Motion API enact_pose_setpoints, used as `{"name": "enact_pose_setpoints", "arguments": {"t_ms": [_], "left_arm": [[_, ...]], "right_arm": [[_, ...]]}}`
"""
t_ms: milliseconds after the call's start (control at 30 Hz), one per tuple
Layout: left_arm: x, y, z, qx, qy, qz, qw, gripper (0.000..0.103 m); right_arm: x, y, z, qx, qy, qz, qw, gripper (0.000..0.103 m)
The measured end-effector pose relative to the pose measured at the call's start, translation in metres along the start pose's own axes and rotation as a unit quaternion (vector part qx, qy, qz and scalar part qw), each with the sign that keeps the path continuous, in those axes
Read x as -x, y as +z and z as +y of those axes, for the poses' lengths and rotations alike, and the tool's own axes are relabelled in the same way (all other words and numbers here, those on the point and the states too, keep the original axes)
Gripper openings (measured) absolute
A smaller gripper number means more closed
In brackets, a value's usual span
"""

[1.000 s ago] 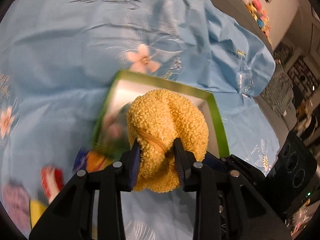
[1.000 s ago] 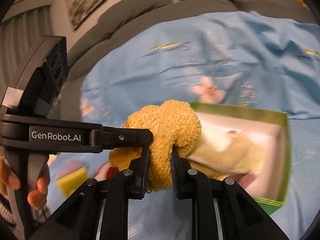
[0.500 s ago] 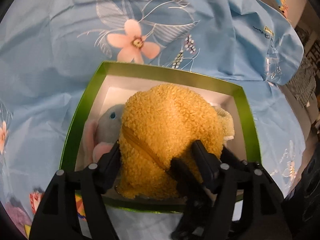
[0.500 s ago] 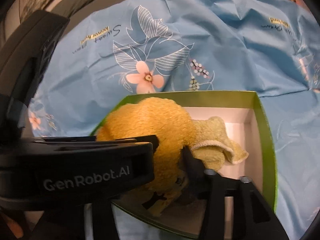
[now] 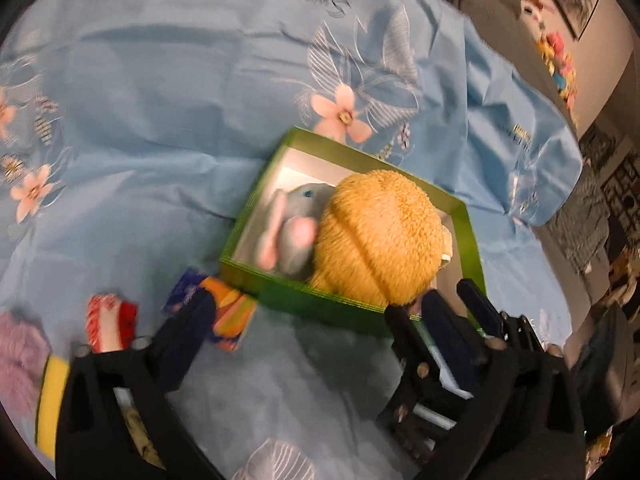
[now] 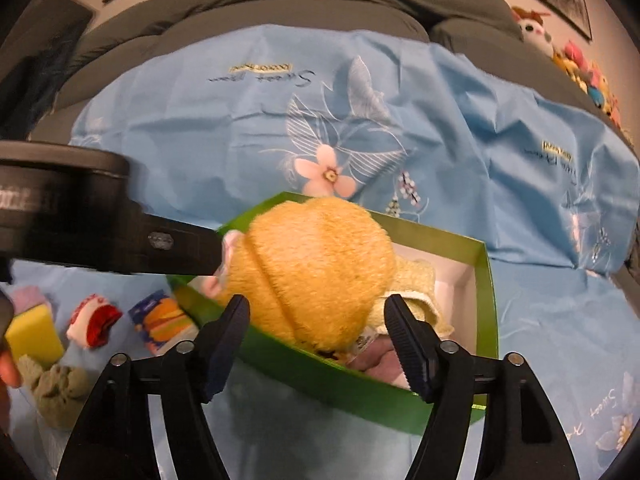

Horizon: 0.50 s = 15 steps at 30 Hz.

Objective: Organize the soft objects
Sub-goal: 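Lower the yellow fuzzy pad into the green box and open the left gripper, then move the left gripper over to the olive-green knit cloth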

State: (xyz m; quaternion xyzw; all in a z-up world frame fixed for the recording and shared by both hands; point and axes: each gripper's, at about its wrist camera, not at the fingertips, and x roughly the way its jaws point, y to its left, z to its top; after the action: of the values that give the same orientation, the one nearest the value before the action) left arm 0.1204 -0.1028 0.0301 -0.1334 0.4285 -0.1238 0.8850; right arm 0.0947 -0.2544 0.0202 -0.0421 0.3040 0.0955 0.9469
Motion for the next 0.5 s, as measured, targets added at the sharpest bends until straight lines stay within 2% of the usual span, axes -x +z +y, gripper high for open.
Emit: {"name": "enact_pose_setpoints", "arguments": {"t_ms": [100,200,333,500], "left_arm": [[0.021,-0.020,0.010,0.006,-0.006,-0.013,0.9999,0.102],[0.042,-0.038,0.014,-0.008,0.009,-0.035,0.9993,0.102],[0.066,-0.059,0.021,-0.025,0.020,-0.063,0.9975,0.102],[0.083,-0.080,0.023,-0.051,0.057,-0.079,0.9939,0.102]], "right_arm": [[0.009,0.000,0.003,-0.015,0.019,-0.016,1.000,0.073],[0.017,0.001,-0.001,-0.055,0.040,-0.023,0.997,0.074],[0.028,0.001,0.000,-0.063,0.013,-0.030,0.998,0.075],[0.037,-0.005,-0.002,-0.072,-0.006,-0.019,0.997,0.077]]}}
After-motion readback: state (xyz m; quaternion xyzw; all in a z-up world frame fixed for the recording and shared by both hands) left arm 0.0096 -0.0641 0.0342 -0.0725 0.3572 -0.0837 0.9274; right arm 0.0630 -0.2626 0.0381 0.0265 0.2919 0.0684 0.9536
